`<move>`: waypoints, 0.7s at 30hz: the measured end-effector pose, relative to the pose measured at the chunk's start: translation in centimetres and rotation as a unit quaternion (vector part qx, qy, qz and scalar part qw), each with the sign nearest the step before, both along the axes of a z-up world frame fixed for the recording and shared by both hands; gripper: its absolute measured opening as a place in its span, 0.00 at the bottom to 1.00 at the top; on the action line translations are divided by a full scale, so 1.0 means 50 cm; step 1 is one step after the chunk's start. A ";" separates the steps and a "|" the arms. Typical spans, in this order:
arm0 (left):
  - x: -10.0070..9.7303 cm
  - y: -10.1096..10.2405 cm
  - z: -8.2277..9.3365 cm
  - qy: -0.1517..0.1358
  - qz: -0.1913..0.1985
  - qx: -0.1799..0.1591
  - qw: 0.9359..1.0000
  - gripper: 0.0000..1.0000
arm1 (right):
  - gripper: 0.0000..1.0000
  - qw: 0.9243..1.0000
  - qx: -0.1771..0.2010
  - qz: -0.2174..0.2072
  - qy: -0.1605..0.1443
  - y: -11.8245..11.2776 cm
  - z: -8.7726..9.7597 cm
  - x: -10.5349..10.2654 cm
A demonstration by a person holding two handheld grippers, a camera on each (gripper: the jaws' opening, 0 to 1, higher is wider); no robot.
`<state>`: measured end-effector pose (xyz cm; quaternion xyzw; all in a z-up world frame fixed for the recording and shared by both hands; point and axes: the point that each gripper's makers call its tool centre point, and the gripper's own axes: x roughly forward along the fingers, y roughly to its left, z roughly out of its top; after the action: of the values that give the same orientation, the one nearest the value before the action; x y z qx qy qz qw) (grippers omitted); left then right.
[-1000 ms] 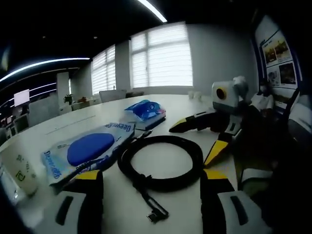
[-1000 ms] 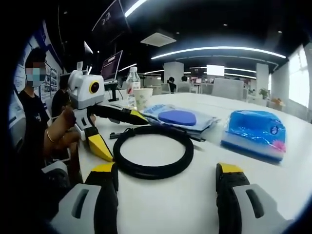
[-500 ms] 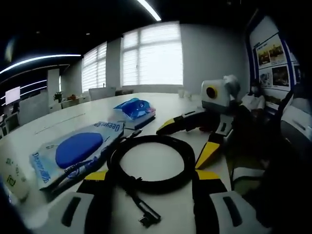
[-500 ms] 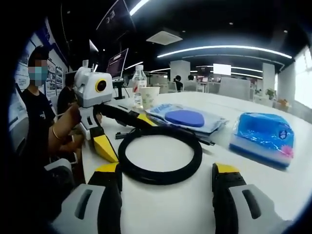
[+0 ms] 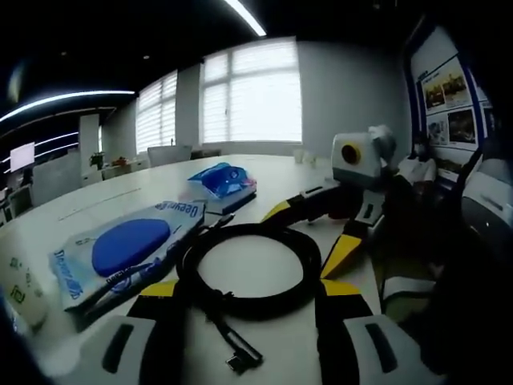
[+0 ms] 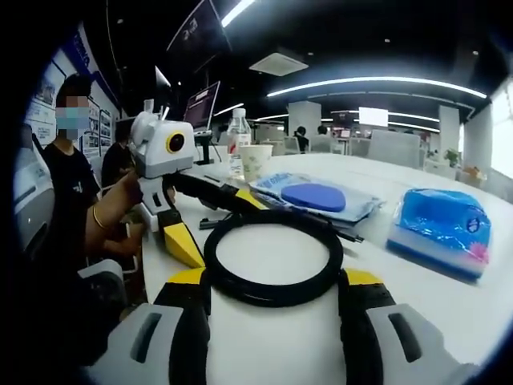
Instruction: Arrange the tabletop items into an orderly group along one side of the table until the central work area is clear of visible clutter.
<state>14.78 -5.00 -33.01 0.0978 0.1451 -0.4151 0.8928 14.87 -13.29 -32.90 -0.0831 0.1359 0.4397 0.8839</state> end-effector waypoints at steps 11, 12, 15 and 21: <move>0.000 -0.023 0.000 0.021 -0.044 -0.004 0.999 0.65 | 0.61 0.998 -0.004 0.055 0.008 0.032 0.002 -0.025; 0.001 -0.024 0.000 0.020 -0.043 -0.005 0.999 0.65 | 0.61 0.998 -0.003 0.054 0.007 0.033 0.002 -0.024; -0.002 -0.024 0.003 0.012 -0.043 -0.015 0.999 0.64 | 0.59 0.999 -0.002 0.052 0.007 0.034 0.001 -0.021; -0.010 -0.037 0.036 -0.005 -0.054 -0.032 0.998 0.64 | 0.59 0.999 0.024 0.044 0.007 0.019 0.024 -0.021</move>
<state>14.25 -6.84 -31.20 0.0789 0.1215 -0.4663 0.8727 13.83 -12.34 -31.68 -0.0644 0.1278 0.4816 0.8647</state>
